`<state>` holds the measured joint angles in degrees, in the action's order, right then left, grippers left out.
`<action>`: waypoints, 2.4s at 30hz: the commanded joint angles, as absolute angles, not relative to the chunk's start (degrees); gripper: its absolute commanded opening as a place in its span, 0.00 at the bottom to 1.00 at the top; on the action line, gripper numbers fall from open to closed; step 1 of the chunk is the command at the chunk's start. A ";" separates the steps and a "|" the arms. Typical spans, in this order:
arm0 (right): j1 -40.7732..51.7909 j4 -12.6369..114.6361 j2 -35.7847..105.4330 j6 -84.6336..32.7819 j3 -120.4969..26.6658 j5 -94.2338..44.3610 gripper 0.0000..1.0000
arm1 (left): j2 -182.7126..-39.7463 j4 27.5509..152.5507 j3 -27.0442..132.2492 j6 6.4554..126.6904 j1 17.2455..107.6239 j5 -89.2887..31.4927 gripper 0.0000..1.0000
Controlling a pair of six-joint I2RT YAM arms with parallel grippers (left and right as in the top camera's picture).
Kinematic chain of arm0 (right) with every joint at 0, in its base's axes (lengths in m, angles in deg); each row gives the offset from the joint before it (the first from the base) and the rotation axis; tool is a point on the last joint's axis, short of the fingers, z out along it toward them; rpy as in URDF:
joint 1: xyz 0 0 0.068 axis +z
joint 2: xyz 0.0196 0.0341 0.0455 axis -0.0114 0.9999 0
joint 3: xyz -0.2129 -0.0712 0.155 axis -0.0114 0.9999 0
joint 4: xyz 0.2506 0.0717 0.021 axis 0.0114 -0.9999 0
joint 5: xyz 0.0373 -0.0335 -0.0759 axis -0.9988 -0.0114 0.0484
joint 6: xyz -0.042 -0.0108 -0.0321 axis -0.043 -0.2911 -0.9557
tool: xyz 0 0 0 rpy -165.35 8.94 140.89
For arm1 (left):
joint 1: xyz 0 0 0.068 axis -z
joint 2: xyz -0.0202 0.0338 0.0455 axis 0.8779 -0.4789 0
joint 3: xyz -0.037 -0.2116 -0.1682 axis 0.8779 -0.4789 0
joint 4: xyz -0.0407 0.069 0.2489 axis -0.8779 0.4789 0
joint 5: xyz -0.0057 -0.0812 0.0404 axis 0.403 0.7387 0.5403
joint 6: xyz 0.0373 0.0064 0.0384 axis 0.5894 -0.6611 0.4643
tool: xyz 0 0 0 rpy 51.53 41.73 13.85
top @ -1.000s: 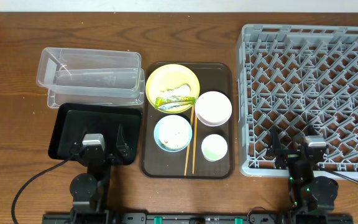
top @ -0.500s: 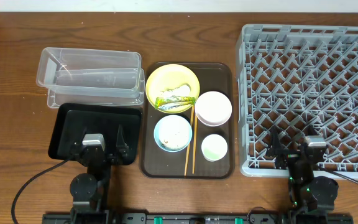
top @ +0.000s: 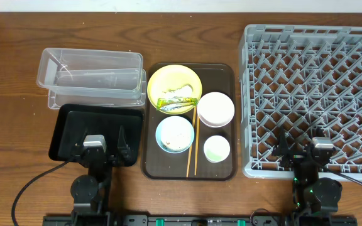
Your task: Sort waste into correct bins and load items into the dishwasher rack
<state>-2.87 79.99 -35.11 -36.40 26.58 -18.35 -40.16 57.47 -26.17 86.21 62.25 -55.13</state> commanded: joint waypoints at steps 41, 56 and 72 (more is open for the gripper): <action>-1.91 50.14 8.80 -31.91 -16.50 -21.36 0.99 | -102.34 113.27 28.36 82.76 62.16 -47.56 0.98; -1.91 50.57 8.63 -31.91 -16.50 -22.32 0.99 | -116.42 94.56 39.73 90.52 69.13 -43.13 0.98; -1.91 50.53 8.63 -31.91 -16.50 -23.46 0.99 | -139.96 69.47 40.89 94.89 80.70 -44.15 0.99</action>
